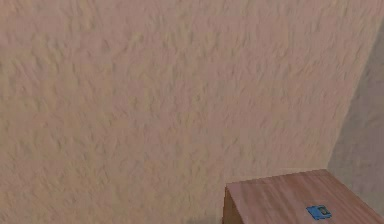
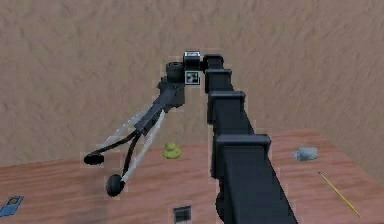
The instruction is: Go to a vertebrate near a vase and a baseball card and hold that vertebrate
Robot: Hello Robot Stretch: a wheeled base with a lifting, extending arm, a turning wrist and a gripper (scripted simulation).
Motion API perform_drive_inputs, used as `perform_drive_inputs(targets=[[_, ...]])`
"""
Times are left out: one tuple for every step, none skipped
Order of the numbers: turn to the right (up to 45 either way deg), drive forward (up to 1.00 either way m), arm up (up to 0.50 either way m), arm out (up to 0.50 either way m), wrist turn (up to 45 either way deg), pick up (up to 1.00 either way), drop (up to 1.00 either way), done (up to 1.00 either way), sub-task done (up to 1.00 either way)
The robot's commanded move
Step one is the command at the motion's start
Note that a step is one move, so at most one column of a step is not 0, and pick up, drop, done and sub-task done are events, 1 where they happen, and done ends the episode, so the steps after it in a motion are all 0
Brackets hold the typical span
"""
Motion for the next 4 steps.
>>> perform_drive_inputs(targets=[[0.0,0.0,0.0,0.0,45.0,0.0,0.0,0.0,0.0],[0.0,0.0,0.0,0.0,45.0,0.0,0.0,0.0,0.0],[0.0,0.0,0.0,0.0,24.0,0.0,0.0,0.0,0.0],[0.0,0.0,-0.26,0.0,0.0,0.0,0.0,0.0,0.0]])
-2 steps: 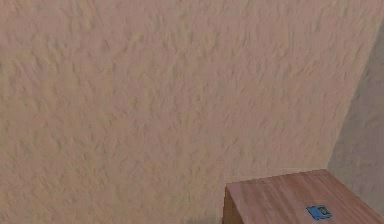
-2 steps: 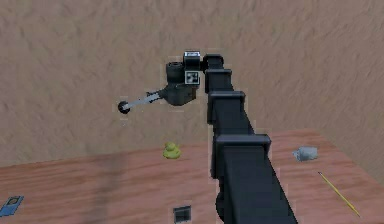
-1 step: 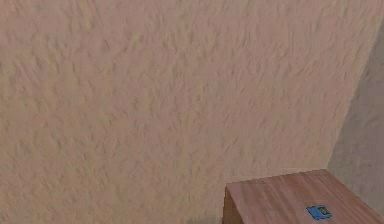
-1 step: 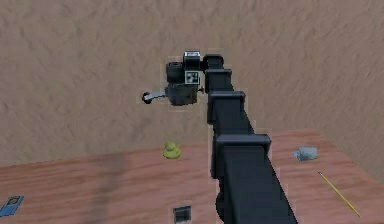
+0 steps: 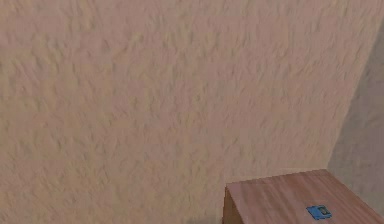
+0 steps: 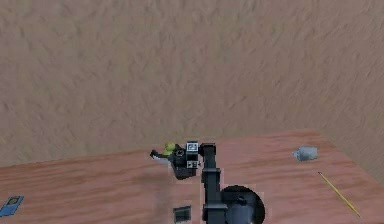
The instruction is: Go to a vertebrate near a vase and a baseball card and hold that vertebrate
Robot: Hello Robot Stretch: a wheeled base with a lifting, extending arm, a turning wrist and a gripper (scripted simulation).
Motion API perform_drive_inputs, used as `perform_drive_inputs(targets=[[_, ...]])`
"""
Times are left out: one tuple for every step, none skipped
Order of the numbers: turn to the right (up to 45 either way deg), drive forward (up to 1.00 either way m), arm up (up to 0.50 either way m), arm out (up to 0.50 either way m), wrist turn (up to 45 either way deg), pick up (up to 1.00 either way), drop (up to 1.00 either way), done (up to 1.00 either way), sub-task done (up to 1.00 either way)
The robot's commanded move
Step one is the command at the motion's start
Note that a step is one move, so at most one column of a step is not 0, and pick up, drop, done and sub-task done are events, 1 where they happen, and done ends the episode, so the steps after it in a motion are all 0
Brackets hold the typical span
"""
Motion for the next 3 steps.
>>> perform_drive_inputs(targets=[[0.0,0.0,0.0,0.0,0.0,1.0,0.0,0.0,0.0],[0.0,0.0,0.1,0.0,0.0,0.0,0.0,0.0,0.0],[0.0,0.0,0.0,0.0,0.0,0.0,0.0,1.0,0.0]])
